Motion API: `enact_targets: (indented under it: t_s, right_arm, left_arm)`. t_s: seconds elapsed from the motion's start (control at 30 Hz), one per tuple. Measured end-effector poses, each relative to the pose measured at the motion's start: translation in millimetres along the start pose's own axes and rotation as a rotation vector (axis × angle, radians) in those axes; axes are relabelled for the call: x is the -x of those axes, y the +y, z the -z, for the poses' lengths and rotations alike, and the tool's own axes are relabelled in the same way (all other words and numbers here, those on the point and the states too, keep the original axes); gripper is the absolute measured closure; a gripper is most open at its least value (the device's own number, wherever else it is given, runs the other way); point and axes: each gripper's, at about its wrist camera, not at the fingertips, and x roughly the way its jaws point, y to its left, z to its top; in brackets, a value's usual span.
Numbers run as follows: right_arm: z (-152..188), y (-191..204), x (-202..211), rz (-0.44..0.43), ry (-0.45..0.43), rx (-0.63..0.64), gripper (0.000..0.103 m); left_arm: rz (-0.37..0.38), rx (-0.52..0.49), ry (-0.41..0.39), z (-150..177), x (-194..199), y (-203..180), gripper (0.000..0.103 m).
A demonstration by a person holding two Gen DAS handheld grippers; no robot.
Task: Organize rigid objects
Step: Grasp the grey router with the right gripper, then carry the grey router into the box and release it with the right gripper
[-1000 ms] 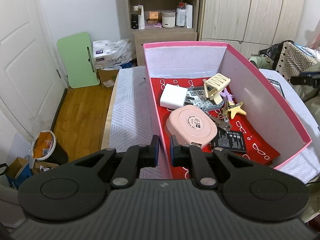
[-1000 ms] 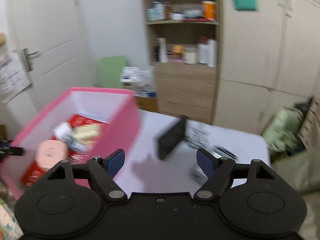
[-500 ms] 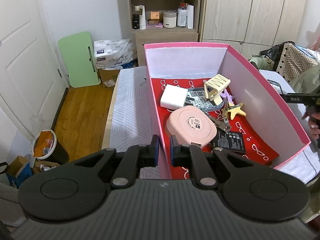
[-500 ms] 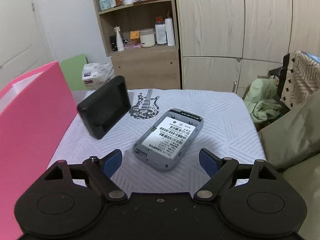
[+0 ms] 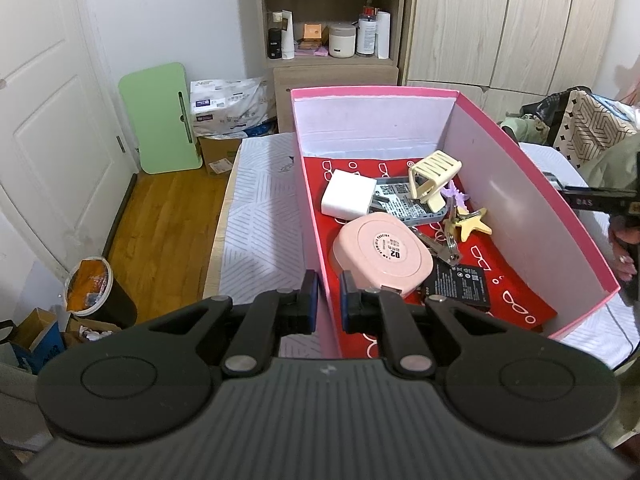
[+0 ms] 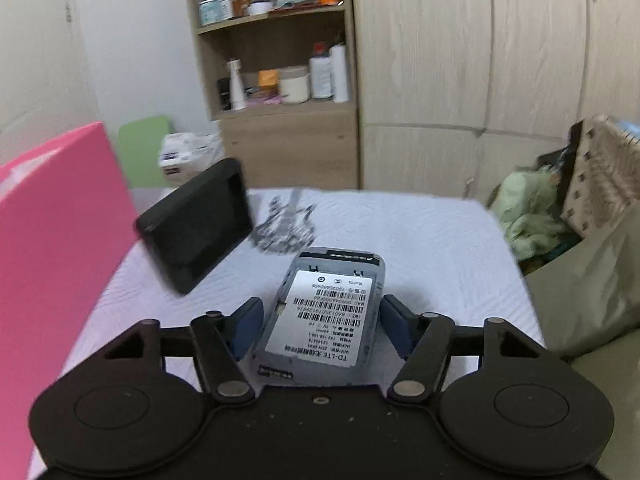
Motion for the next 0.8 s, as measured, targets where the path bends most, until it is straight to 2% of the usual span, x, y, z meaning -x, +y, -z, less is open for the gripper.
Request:
enact_targets:
  t_s: [0.2,0.3,0.37,0.43,0.5,0.57,0.8]
  right_arm:
    - [-1,0,4,-0.014,0.055,0.032,0.035]
    - [-5,6,-3,0.021,0.066,0.034,0.031]
    - [-5,12,-8,0.051,0.061,0.066,0.030]
    - [-8,11,-11,0.051,0.046,0.051,0.037]
    - [-9,7,-10,0.067,0.037,0.003,0.037]
    - [-7,9,-9,0.080,0.030,0.012,0.037]
    - [-1,15,12,0.050,-0.004,-0.019,0.037]
  left_arm:
    - [0.004,0.001,0.000,0,1,2,0.093]
    - [0.001,0.003,0.000,0,1,2,0.093]
    - [0.002,0.008,0.001,0,1,2,0.093]
    - [0.001,0.010,0.001,0,1,1,0.093]
    - [0.000,0.010,0.001,0,2,1,0.093]
    - [-0.001,0.016,0.000,0,2,1,0.093]
    - [-0.001,0.013,-0.006,1,2,0,0.093]
